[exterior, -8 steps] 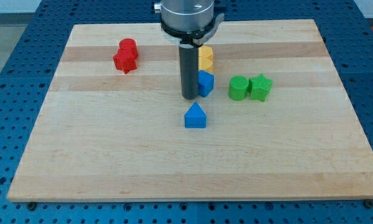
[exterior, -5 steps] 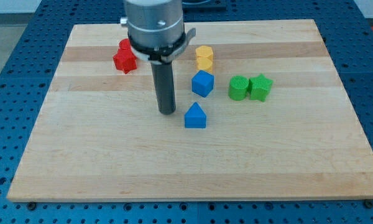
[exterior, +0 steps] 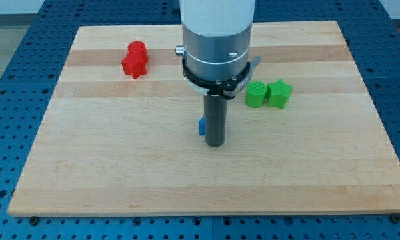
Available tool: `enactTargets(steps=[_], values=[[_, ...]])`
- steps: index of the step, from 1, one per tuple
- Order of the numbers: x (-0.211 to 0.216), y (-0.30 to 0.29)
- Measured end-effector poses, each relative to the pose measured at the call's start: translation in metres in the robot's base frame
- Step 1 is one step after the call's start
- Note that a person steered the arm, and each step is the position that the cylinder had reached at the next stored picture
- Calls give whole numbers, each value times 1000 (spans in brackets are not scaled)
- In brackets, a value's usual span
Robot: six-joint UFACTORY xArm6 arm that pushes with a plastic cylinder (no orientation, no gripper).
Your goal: Slide the triangle below the cube
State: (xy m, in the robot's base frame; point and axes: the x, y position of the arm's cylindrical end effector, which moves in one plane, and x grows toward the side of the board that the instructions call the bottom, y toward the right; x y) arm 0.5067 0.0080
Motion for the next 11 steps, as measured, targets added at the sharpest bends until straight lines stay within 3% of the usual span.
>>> enactTargets(steps=[11], values=[[-41,-3]])
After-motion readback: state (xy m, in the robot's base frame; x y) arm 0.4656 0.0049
